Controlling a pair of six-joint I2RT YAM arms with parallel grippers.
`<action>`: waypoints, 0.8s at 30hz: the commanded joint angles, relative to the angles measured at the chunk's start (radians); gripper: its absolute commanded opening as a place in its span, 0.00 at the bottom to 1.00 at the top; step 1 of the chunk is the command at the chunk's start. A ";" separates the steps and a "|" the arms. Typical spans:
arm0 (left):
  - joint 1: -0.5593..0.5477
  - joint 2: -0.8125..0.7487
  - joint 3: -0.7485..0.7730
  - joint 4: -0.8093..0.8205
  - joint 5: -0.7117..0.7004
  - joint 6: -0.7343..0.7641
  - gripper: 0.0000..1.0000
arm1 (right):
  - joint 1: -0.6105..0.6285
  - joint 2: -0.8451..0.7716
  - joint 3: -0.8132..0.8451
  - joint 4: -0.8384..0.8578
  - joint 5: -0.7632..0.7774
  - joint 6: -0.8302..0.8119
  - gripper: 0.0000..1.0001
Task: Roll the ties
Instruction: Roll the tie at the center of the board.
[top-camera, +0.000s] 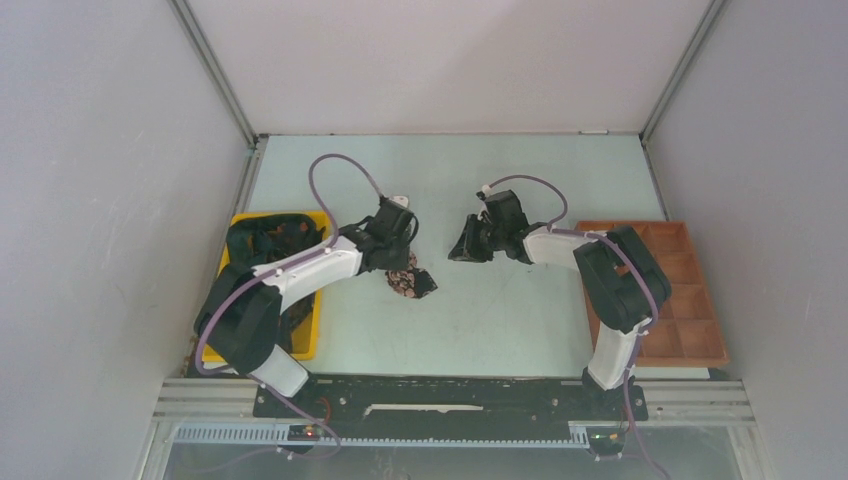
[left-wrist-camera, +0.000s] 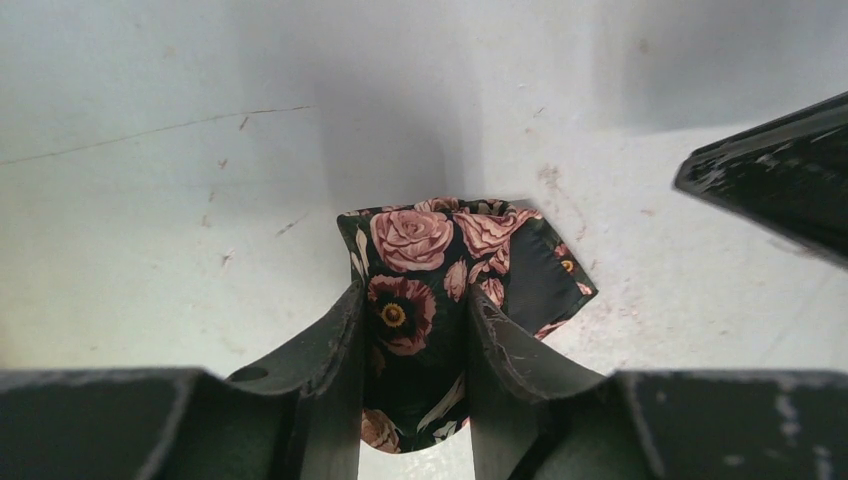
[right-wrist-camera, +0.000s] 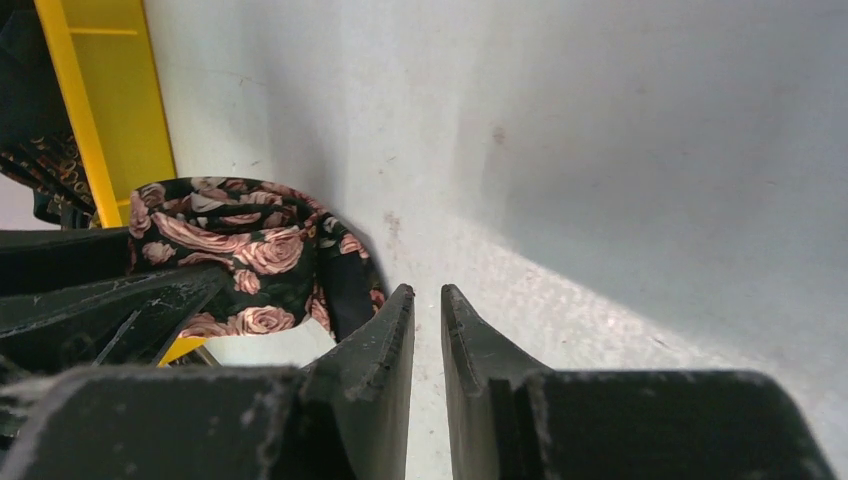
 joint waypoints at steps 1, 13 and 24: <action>-0.053 0.058 0.124 -0.203 -0.163 0.077 0.38 | -0.019 -0.053 -0.014 0.028 0.001 0.004 0.19; -0.191 0.156 0.270 -0.390 -0.351 0.137 0.42 | -0.030 -0.053 -0.022 0.019 0.013 0.008 0.19; -0.243 0.161 0.207 -0.367 -0.405 0.159 0.42 | -0.035 -0.047 -0.022 0.011 0.018 0.006 0.19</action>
